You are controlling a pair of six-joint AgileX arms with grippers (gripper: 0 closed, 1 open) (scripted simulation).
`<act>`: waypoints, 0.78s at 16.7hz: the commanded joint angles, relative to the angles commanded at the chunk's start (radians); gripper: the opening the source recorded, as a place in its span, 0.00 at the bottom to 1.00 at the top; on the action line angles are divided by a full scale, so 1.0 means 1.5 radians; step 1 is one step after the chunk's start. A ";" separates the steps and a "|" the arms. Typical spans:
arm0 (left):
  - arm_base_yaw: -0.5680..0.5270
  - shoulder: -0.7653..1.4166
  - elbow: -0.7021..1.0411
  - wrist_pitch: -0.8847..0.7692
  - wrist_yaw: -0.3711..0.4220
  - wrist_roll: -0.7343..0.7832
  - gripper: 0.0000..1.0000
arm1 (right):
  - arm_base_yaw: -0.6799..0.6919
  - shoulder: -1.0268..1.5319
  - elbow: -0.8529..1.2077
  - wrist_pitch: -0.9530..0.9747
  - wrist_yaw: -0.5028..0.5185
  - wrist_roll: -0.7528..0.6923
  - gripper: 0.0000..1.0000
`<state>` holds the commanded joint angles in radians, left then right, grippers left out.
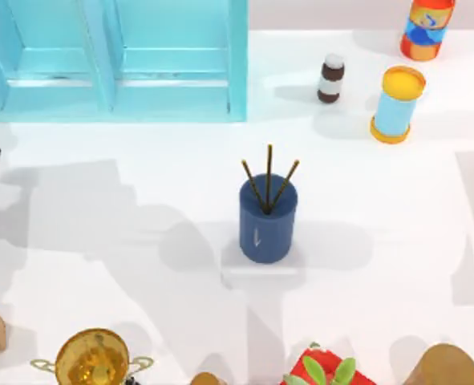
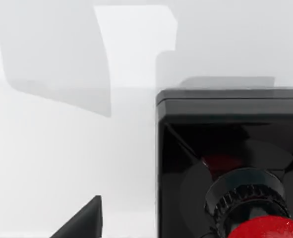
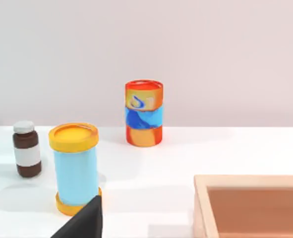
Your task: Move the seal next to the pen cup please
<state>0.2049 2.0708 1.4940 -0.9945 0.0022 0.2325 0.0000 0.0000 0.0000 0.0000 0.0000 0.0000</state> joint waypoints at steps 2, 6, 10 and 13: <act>0.000 0.000 0.000 0.000 0.000 0.000 1.00 | 0.000 0.000 0.000 0.000 0.000 0.000 1.00; 0.000 0.000 0.000 0.000 0.000 0.000 0.70 | 0.000 0.000 0.000 0.000 0.000 0.000 1.00; 0.000 0.000 0.000 0.000 0.000 0.000 0.40 | 0.000 0.000 0.000 0.000 0.000 0.000 1.00; 0.000 0.000 0.000 0.000 0.000 0.000 0.17 | 0.000 0.000 0.000 0.000 0.000 0.000 1.00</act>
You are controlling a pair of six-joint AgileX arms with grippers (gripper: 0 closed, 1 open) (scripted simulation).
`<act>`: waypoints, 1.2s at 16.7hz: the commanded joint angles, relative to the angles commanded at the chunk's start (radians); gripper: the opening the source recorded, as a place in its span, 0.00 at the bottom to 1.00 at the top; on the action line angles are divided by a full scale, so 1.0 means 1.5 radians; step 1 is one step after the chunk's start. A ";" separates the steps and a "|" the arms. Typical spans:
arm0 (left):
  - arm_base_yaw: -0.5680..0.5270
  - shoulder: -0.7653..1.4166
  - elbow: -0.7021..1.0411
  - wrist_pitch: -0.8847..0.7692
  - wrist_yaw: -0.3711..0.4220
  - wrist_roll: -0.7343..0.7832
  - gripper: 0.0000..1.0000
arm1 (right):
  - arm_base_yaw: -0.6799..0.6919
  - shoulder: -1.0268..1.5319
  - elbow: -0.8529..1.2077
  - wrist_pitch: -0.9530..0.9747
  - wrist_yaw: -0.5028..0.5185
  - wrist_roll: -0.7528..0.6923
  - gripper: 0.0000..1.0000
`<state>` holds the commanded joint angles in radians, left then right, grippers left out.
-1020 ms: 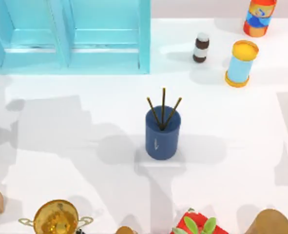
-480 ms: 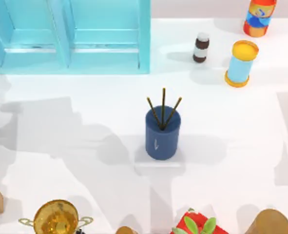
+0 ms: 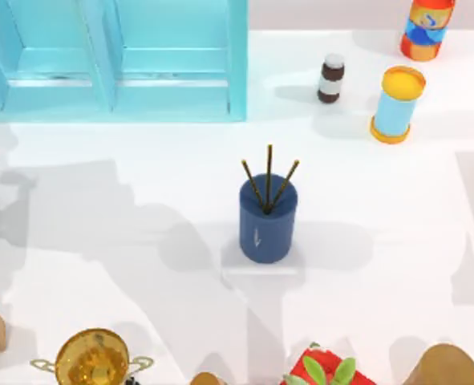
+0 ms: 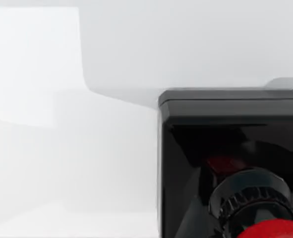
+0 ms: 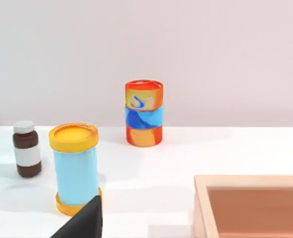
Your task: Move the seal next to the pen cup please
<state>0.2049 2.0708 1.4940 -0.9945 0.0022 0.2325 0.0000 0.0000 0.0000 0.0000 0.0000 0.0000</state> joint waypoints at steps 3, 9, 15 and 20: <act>0.000 0.000 0.000 0.000 0.000 0.000 0.00 | 0.000 0.000 0.000 0.000 0.000 0.000 1.00; 0.000 0.000 0.000 0.000 0.000 0.000 0.00 | 0.000 0.000 0.000 0.000 0.000 0.000 1.00; -0.047 -0.004 0.049 -0.049 0.000 -0.044 0.00 | 0.000 0.000 0.000 0.000 0.000 0.000 1.00; -0.156 -0.019 0.206 -0.245 0.000 -0.154 0.00 | 0.000 0.000 0.000 0.000 0.000 0.000 1.00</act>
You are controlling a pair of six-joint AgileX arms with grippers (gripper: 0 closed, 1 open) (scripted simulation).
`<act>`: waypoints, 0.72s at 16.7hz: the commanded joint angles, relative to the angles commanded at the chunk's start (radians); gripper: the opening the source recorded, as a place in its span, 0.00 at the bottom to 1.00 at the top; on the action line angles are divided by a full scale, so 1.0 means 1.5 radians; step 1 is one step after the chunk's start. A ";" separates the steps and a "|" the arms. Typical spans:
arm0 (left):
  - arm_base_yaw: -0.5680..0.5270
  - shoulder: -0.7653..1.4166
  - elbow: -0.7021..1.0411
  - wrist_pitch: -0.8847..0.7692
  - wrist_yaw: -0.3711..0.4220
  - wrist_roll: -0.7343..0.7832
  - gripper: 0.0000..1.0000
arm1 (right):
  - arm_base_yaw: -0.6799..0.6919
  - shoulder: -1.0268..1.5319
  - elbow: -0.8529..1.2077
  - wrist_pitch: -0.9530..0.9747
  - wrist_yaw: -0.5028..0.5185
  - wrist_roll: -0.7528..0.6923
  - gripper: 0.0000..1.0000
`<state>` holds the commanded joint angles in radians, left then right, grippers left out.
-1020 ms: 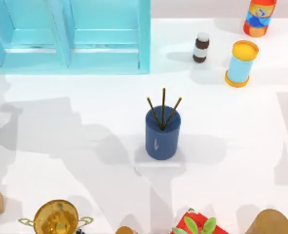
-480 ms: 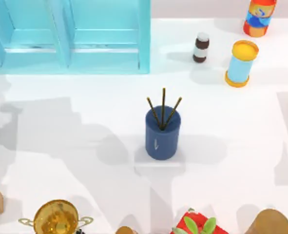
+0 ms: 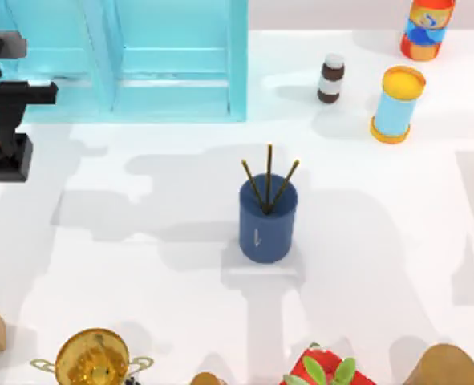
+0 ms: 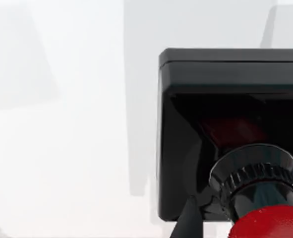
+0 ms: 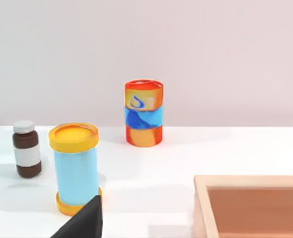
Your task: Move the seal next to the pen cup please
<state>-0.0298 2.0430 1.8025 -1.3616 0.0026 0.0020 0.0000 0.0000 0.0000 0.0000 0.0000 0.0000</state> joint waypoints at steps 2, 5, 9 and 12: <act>-0.049 -0.012 0.056 -0.064 0.000 -0.050 0.00 | 0.000 0.000 0.000 0.000 0.000 0.000 1.00; -0.090 -0.029 0.098 -0.106 -0.001 -0.091 0.00 | 0.000 0.000 0.000 0.000 0.000 0.000 1.00; -0.088 -0.027 0.098 -0.105 0.000 -0.090 0.00 | 0.000 0.000 0.000 0.000 0.000 0.000 1.00; -0.113 -0.028 0.098 -0.102 -0.002 -0.115 0.00 | 0.000 0.000 0.000 0.000 0.000 0.000 1.00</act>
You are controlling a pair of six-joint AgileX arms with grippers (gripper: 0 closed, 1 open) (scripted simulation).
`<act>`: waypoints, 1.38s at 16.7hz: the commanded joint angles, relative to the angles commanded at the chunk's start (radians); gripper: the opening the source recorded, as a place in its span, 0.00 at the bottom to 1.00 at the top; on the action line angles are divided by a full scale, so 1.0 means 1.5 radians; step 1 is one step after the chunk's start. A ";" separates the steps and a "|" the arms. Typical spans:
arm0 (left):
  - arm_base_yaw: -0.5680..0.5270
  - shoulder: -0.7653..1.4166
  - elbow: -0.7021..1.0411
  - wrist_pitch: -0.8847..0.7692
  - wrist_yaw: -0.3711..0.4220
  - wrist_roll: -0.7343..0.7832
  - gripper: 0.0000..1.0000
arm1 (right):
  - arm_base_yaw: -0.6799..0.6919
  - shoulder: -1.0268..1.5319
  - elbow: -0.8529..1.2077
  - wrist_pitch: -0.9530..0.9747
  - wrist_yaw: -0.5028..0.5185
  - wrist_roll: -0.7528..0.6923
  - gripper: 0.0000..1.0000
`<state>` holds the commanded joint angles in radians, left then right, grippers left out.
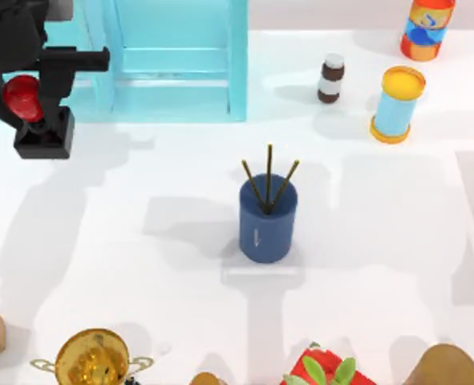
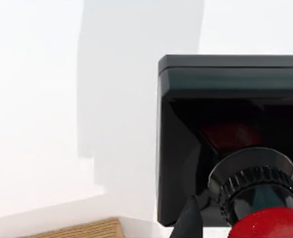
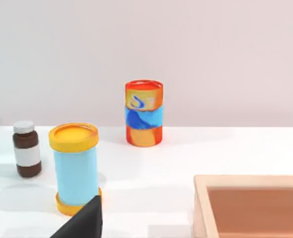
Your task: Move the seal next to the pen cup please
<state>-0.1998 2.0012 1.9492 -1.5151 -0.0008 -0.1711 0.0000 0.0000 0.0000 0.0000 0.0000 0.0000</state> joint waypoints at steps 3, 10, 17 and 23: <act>-0.077 -0.005 -0.003 0.010 -0.007 -0.074 0.00 | 0.000 0.000 0.000 0.000 0.000 0.000 1.00; -0.279 -0.024 -0.023 0.039 -0.022 -0.279 0.00 | 0.000 0.000 0.000 0.000 0.000 0.000 1.00; -0.291 -0.026 -0.033 0.050 -0.023 -0.292 0.00 | 0.000 0.000 0.000 0.000 0.000 0.000 1.00; -0.292 -0.032 -0.072 0.085 -0.024 -0.292 0.00 | 0.000 0.000 0.000 0.000 0.000 0.000 1.00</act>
<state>-0.6380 1.9532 1.8406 -1.3875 -0.0362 -0.6096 0.0000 0.0000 0.0000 0.0000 0.0000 0.0000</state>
